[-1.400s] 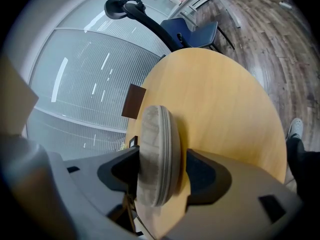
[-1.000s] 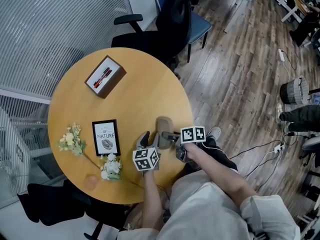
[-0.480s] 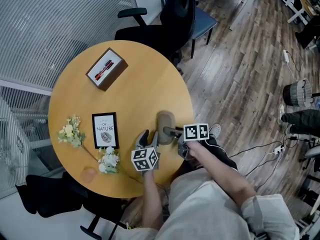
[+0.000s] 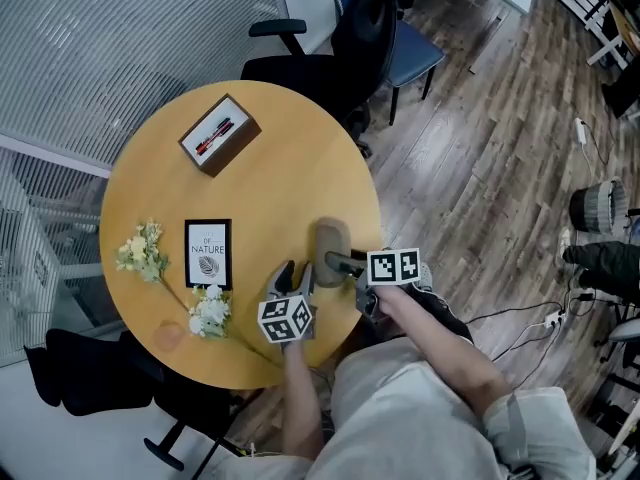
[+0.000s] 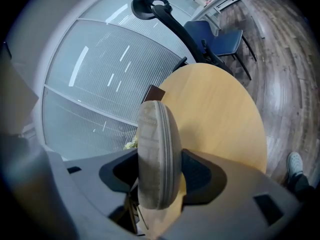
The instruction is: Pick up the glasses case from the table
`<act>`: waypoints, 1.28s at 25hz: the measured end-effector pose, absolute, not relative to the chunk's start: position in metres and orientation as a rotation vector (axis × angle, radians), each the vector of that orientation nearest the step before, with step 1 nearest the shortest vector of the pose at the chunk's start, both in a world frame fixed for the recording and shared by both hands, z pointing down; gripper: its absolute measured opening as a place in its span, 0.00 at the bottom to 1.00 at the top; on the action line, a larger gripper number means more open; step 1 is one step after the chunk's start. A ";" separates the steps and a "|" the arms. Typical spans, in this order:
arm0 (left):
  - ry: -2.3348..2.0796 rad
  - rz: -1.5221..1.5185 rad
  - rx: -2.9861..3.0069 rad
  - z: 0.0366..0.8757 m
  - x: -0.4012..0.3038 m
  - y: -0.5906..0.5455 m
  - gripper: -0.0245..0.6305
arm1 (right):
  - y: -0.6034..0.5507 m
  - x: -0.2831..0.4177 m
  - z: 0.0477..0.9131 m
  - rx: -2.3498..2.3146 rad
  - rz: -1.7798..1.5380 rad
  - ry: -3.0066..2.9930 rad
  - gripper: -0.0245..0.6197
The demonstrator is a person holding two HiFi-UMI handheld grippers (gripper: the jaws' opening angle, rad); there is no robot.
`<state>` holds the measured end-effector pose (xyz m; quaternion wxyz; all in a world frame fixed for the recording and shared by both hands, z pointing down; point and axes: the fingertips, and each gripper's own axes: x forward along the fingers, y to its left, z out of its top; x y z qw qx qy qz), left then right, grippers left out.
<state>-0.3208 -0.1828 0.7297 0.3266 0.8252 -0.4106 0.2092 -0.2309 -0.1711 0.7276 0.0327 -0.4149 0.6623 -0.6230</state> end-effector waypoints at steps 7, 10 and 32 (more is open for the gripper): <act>-1.153 0.523 2.144 0.710 -0.304 -0.170 0.31 | -0.173 -0.206 0.692 -1.223 -1.838 2.139 0.42; -1.181 0.501 2.144 0.700 -0.297 -0.168 0.31 | -0.177 -0.195 0.673 -1.187 -1.799 2.158 0.42; -1.357 0.385 2.136 0.626 -0.245 -0.144 0.31 | -0.167 -0.124 0.628 -1.207 -1.555 2.353 0.42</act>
